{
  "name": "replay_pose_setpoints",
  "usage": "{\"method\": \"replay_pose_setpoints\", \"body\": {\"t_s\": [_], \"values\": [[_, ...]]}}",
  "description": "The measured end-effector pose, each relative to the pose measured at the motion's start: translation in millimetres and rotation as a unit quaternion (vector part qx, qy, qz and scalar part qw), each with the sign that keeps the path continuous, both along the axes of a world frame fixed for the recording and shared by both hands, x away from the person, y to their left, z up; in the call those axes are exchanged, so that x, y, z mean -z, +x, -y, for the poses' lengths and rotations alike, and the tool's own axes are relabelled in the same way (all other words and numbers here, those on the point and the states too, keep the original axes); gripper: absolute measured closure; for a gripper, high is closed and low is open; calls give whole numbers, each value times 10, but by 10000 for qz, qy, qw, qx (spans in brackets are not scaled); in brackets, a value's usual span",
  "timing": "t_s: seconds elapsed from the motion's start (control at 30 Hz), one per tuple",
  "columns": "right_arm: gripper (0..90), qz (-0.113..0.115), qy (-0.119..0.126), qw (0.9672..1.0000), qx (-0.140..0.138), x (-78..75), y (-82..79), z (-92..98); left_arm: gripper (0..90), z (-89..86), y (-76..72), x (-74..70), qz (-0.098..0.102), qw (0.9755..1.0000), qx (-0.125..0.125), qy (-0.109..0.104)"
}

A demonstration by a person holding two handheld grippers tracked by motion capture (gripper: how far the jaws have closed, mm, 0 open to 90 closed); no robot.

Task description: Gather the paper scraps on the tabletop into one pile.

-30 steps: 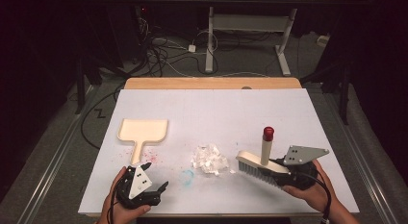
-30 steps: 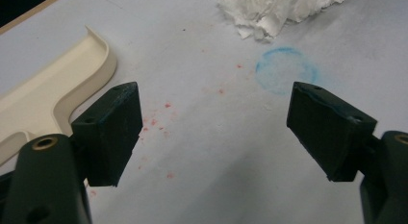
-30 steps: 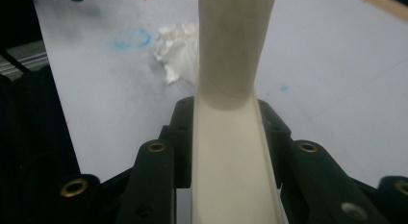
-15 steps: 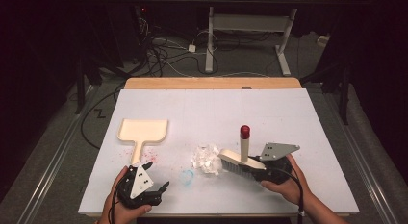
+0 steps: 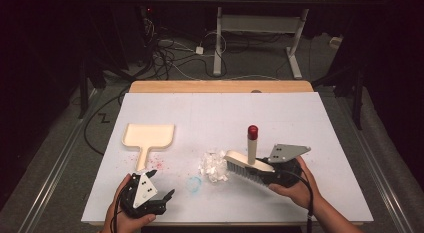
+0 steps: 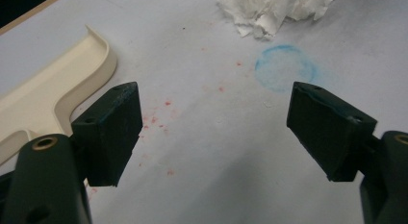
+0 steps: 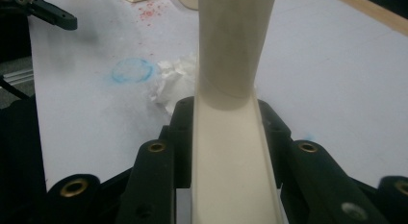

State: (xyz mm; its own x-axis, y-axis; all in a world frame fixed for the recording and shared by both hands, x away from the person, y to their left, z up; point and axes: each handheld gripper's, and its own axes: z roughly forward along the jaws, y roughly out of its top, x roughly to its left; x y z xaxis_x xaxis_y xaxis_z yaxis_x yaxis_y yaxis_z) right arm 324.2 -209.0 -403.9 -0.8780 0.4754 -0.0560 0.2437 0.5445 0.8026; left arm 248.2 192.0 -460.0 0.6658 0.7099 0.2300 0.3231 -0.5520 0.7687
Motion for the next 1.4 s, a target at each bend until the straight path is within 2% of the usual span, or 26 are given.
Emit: {"method": "replay_pose_setpoints", "body": {"t_s": [0.23, 0.4, 0.67, 0.9, 0.97, 1.07, 1.13, 1.23, 1.4], "values": [[678, 32, 184, 9997, 157, -168, -96, 325, 193, 42, 20, -8, 23, 10000, 17, 27], [678, -28, 90, 9998, 180, -223, -184, 511, 193, 44, 27, -7, 27, 10000, 22, 48], [678, -437, -50, 9986, 298, -203, -295, 825, 193, 31, 49, -11, 35, 10000, 13, 51], [678, -865, -145, 9955, 346, -148, -281, 991, 193, 53, 66, -8, -26, 10000, 30, 66], [678, -1102, -211, 9933, 287, -130, -233, 1004, 193, 57, 74, -6, -31, 10000, 42, 71], [677, -1296, -395, 9903, 307, -83, -121, 987, 193, 65, 85, -2, -43, 9999, 48, 79], [677, -1416, -388, 9885, 364, -49, -6, 980, 193, 71, 93, -2, -42, 9999, 69, 97], [675, -1568, -509, 9855, 404, -12, 190, 961, 193, 81, 109, 3, -62, 9999, 83, 106], [593, -1750, -706, 9810, 453, 29, 523, 916, 193, 103, 151, 6, -92, 9998, 125, 101]]}}
